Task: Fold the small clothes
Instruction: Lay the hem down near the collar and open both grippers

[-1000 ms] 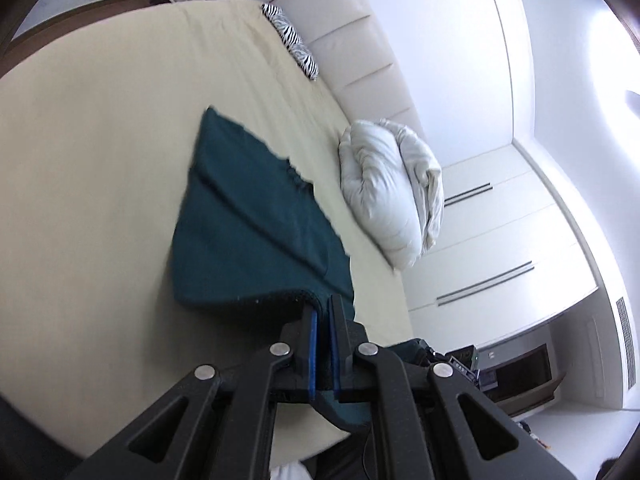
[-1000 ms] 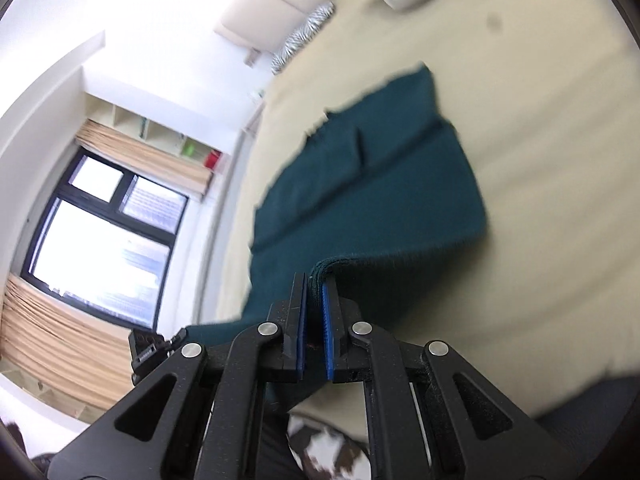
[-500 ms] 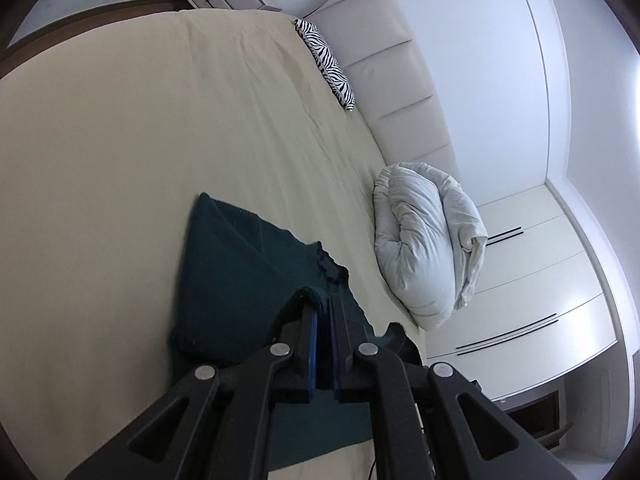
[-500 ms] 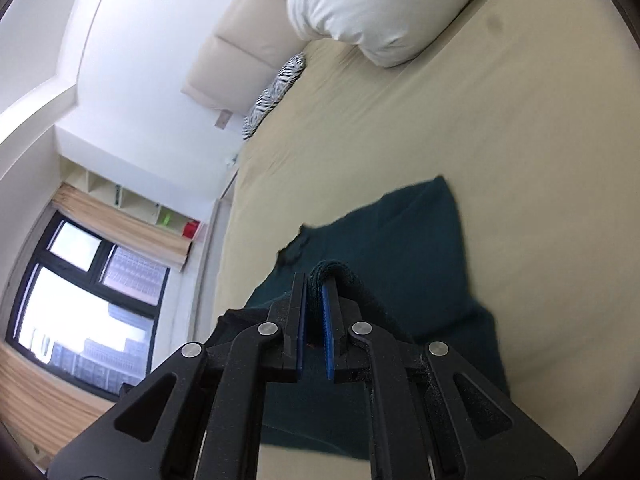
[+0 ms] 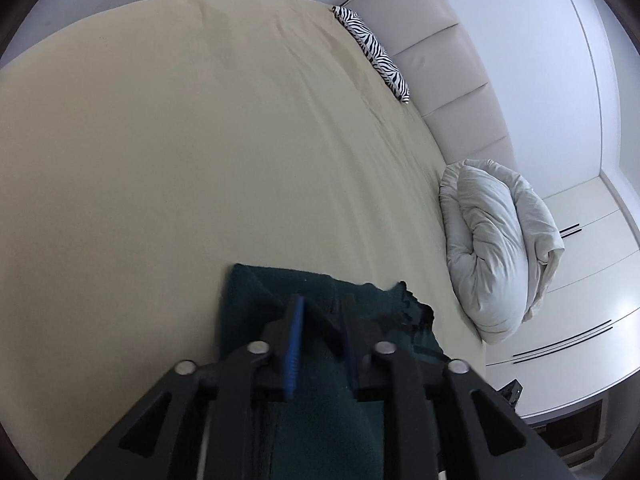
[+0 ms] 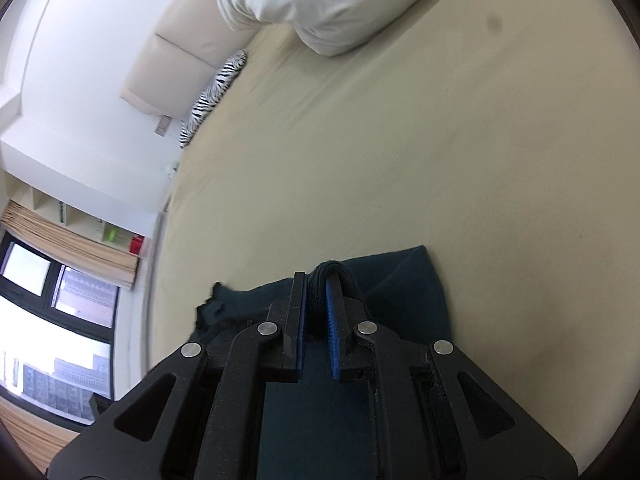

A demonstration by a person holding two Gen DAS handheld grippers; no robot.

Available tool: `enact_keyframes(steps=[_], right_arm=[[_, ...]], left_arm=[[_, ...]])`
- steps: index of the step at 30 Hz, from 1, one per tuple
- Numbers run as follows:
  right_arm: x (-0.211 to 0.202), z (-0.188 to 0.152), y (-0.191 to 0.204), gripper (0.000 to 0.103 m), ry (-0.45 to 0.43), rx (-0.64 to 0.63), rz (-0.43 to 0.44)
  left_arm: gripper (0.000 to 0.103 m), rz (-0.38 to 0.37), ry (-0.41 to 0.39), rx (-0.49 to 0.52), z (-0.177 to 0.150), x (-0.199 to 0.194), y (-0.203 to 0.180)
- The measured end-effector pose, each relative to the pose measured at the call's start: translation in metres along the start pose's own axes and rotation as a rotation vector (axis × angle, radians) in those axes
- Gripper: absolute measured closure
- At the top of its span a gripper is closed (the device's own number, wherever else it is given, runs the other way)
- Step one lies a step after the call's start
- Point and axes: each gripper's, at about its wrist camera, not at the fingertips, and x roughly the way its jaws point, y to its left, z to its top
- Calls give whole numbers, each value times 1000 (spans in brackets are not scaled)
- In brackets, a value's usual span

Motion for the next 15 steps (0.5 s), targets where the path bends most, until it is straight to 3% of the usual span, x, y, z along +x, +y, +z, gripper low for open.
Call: enact_keyframes(steps=[1,2,5,10,15], right_arm=[[7,2,-2,89,6,-1,-17],[10,3,-5,76,6,6,-9],[-1,0,-9,49,-62,8,5],[-33,-16,-13,49,-98,-32,-6],[-50,-59,4,49,-42,-244,-76]], left_arm=[[58,-27,-18,1,-2,-5,1],[55,-35,-36,11,-3,-15,1],[53,-2,-70,60,-13,-37,-2],[53,64,-65,172,-51,-57,-14],[53,130,-53,230,-93,-63,-10]])
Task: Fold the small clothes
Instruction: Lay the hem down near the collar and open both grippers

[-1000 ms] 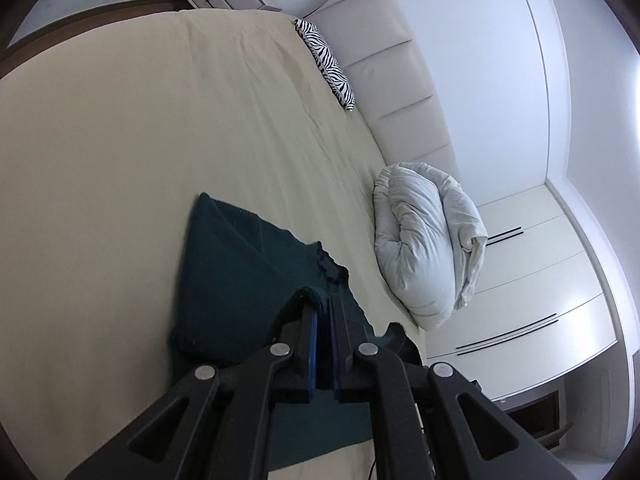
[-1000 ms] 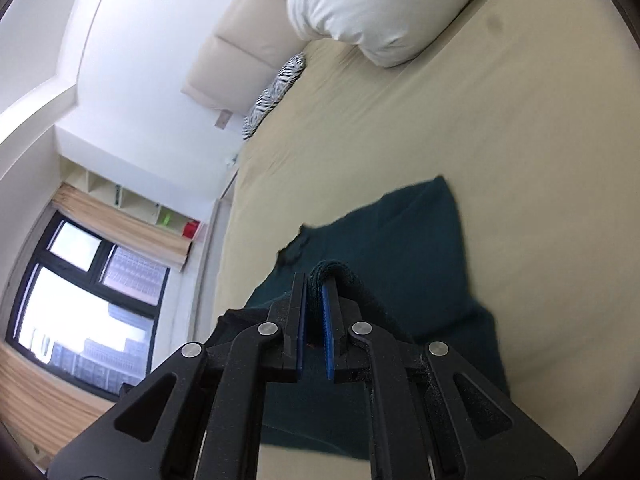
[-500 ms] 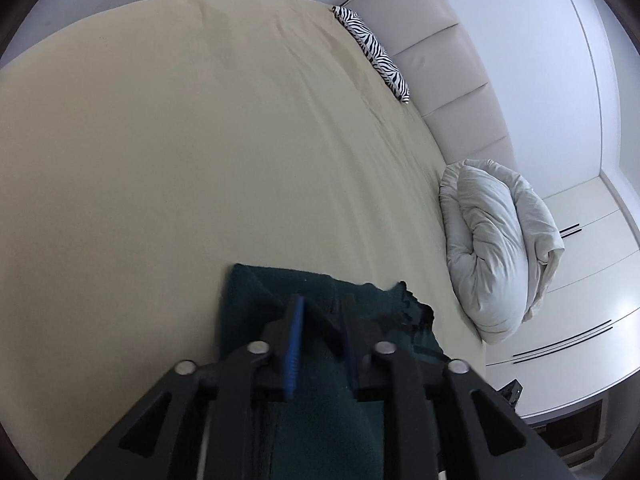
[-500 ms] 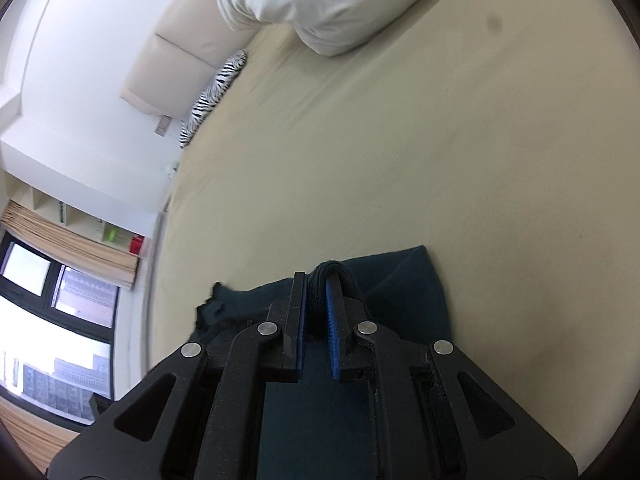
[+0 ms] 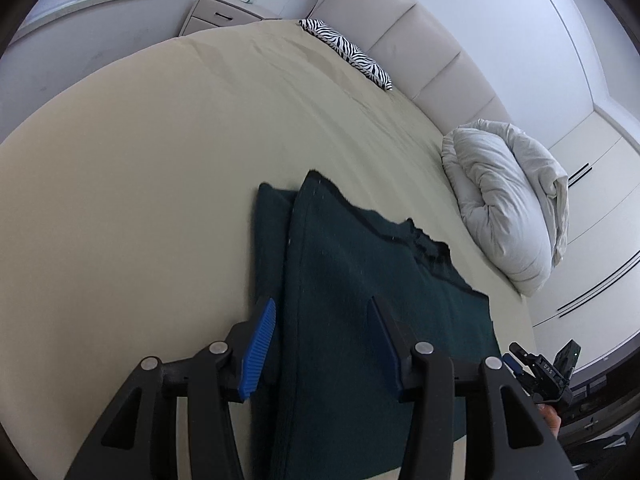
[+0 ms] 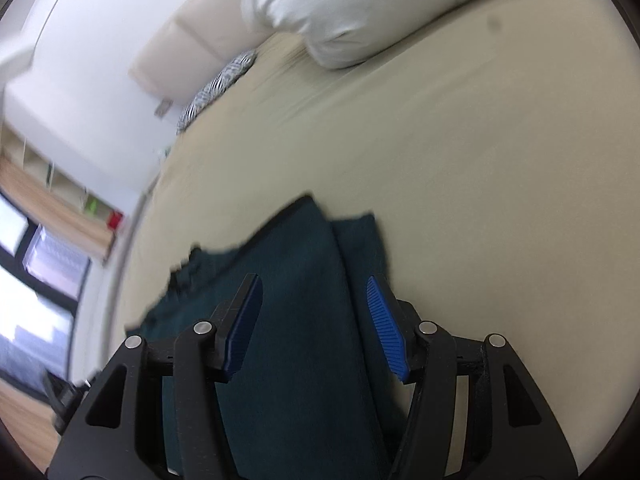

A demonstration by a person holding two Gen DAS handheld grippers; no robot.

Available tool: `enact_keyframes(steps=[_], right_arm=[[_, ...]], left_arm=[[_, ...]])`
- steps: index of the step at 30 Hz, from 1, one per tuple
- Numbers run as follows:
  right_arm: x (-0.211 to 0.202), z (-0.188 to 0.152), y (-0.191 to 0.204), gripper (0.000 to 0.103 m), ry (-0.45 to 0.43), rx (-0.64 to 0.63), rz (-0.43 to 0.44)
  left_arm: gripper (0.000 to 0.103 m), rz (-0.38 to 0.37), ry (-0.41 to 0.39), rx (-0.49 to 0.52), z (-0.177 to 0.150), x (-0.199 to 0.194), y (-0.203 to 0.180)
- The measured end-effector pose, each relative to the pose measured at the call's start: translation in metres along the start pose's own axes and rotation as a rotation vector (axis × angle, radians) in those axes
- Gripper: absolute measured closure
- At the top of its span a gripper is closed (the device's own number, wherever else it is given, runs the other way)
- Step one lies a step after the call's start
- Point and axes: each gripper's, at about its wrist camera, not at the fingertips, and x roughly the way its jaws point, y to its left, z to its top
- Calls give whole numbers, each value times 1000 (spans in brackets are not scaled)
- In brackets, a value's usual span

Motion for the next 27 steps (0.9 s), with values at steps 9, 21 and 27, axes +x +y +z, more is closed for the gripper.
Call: enact_keyframes(steps=[9,21,27], right_arm=[[-31,-71,19,52,45,-241,-136],[-65,-105,3,71,33,-239,-158],[-69,-113,0,82,37,-249,-160]], left_arm=[[53,117,-30,94,-44,-15,-8],[87,209,-50,178,-61,-19,-4],[95,233,-64,233,-65,-22,-11]])
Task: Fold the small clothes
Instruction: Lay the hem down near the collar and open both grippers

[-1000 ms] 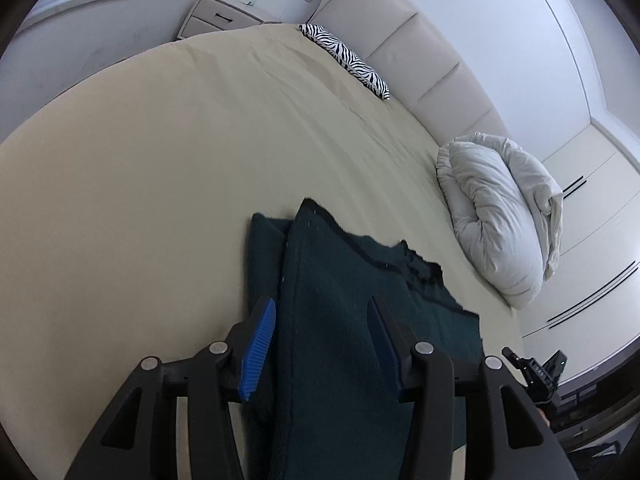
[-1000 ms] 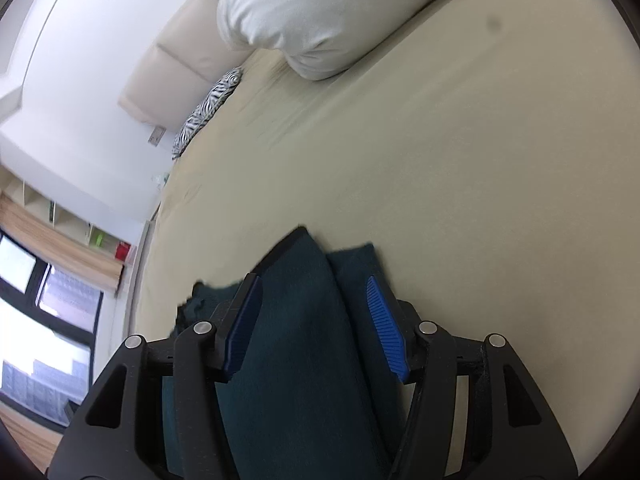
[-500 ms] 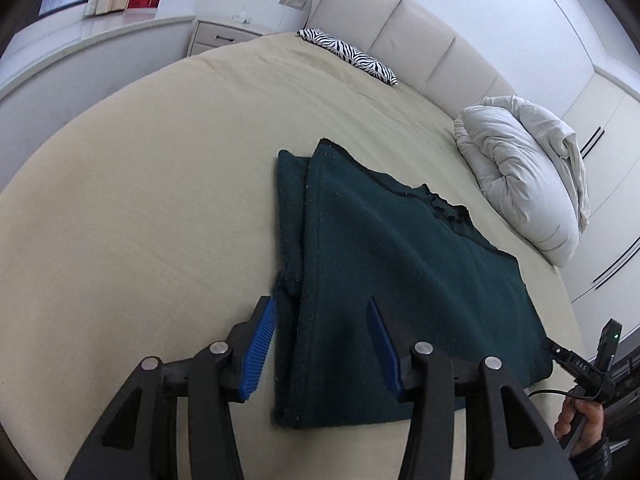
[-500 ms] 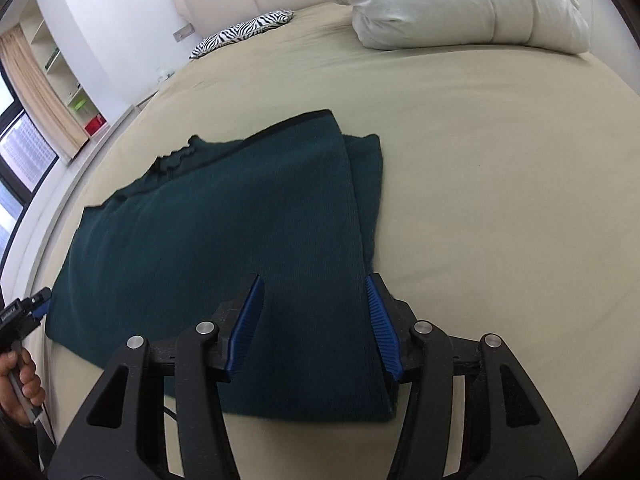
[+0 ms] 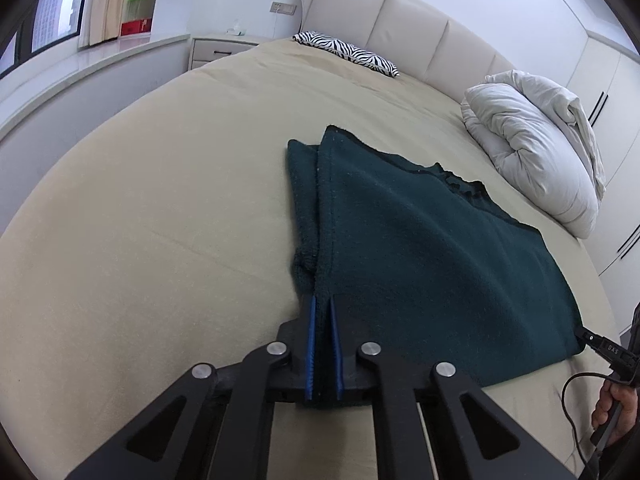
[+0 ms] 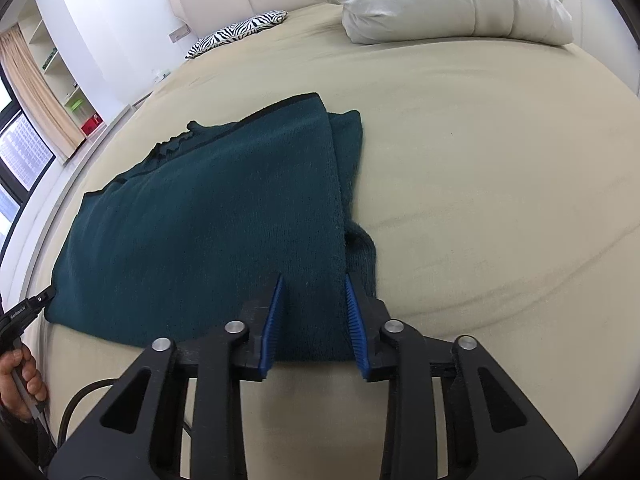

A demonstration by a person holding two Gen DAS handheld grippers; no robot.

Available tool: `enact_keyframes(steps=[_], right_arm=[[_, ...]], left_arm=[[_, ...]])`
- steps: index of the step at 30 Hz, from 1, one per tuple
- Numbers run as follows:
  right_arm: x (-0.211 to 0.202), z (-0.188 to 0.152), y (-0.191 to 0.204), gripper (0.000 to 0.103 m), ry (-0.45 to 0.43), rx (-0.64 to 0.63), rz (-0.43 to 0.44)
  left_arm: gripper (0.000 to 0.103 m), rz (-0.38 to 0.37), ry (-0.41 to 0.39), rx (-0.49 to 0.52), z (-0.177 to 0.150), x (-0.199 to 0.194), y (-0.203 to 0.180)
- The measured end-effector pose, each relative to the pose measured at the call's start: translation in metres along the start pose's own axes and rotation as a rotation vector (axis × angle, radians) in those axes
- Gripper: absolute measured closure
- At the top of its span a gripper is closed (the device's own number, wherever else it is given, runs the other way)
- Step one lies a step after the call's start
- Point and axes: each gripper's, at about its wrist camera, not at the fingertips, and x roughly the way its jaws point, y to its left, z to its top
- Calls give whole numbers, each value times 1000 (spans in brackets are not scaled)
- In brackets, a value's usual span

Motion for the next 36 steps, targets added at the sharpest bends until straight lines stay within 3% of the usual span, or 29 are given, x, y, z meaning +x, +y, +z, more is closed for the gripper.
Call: enact_keyframes(steps=[2,13,36], right_arm=[[0,0,-2,97,1,2,-16],[-1,-16,-30,98,25,135,15],[7,-12,-27,98,23,128,10]], left_arm=[[96,9,1,13,-1,0,-1],[96,-9,18,-15,-7,-3,14],[96,-20,13,-34,-15,-3,18]])
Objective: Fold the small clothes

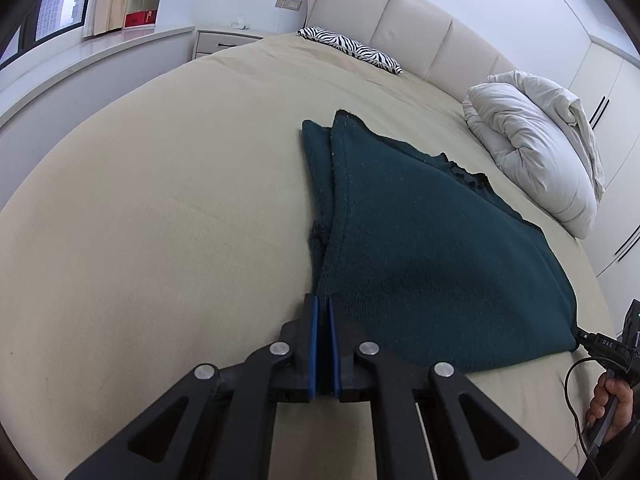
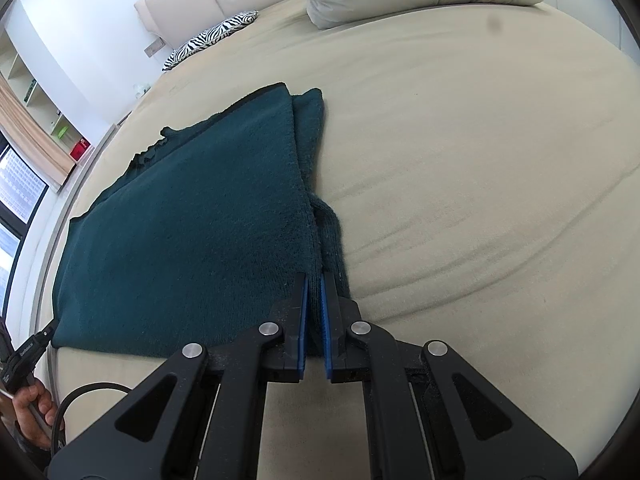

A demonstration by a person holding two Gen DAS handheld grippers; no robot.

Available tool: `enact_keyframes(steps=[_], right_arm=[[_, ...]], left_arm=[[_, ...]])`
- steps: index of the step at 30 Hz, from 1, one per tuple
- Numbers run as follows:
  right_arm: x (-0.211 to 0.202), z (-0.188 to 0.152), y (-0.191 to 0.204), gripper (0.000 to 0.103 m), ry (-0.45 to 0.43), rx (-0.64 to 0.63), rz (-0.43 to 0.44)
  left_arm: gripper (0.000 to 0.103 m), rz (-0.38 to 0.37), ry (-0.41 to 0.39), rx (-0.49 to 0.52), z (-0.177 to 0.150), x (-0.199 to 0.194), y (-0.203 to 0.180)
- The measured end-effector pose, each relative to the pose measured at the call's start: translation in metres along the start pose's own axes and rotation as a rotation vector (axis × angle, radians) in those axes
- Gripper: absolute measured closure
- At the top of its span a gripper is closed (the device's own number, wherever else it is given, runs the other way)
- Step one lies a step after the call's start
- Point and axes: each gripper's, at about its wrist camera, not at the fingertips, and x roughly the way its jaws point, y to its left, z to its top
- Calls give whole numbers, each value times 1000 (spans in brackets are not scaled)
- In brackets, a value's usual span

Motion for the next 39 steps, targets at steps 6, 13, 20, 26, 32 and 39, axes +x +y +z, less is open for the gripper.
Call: enact_keyframes(steps=[6,13,20,26,32,39], right_arm=[[-2,0,0,97,6,7,15],[-48,17,6,72,-95,51,-26],[-27,61,90,58,-109,-61,195],[72,96,170,58,37,-51,407],[154,110,158,68,105,115,413],[140,108,37,99,-74,377,516]], left_arm=[[93,14,7,16,3,-6,-6],[75,59,-113,60,35,-35,-31],[62,68,-186,176,89,13,-90],[62,115,-136,260,102,77,-120],[60,59,-67,162,97,116,-89],[60,-19,-71,103,98,115,-75]])
